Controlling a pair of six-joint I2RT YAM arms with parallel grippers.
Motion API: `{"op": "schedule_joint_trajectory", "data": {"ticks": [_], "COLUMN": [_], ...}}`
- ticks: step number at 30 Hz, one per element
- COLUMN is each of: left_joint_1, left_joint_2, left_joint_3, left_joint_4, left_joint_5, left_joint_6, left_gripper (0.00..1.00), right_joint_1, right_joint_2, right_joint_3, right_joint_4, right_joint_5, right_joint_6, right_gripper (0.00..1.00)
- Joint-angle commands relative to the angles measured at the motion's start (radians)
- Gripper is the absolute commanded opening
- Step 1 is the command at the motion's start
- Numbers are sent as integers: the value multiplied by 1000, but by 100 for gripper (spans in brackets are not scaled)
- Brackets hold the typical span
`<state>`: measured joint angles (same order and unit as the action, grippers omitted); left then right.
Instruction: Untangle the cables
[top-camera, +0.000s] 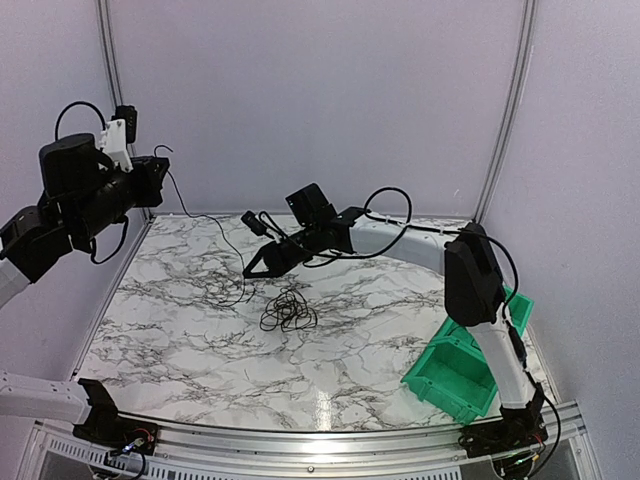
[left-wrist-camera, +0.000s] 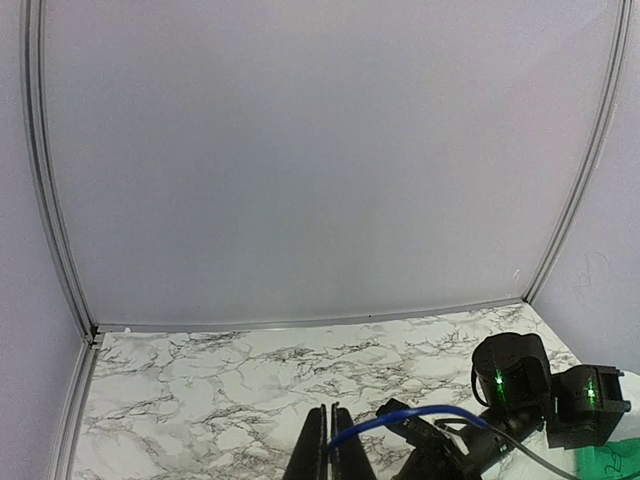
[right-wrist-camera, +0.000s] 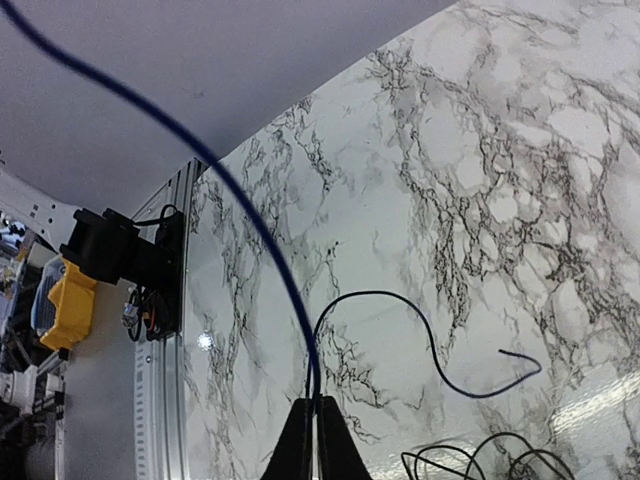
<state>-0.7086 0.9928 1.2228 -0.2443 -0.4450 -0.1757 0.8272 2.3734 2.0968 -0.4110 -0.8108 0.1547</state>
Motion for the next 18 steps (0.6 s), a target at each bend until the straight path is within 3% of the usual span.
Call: {"op": "schedule_joint_trajectory", "data": {"ticks": [1, 18], "left_joint_1": [1, 2], "left_joint_2": [-33, -81], "left_joint_3": [-28, -71], "left_joint_4": [28, 29], "left_joint_5": [-7, -7], "left_joint_6": [-13, 3], "left_gripper": [0, 0], "right_joint_1": [2, -24], "right_joint_2": [-41, -102], "right_joint_3": [33, 60], "right_joint_4": [49, 54], "right_joint_5": [-10, 27], "right_joint_6": [-6, -90], "right_gripper": [0, 0]}}
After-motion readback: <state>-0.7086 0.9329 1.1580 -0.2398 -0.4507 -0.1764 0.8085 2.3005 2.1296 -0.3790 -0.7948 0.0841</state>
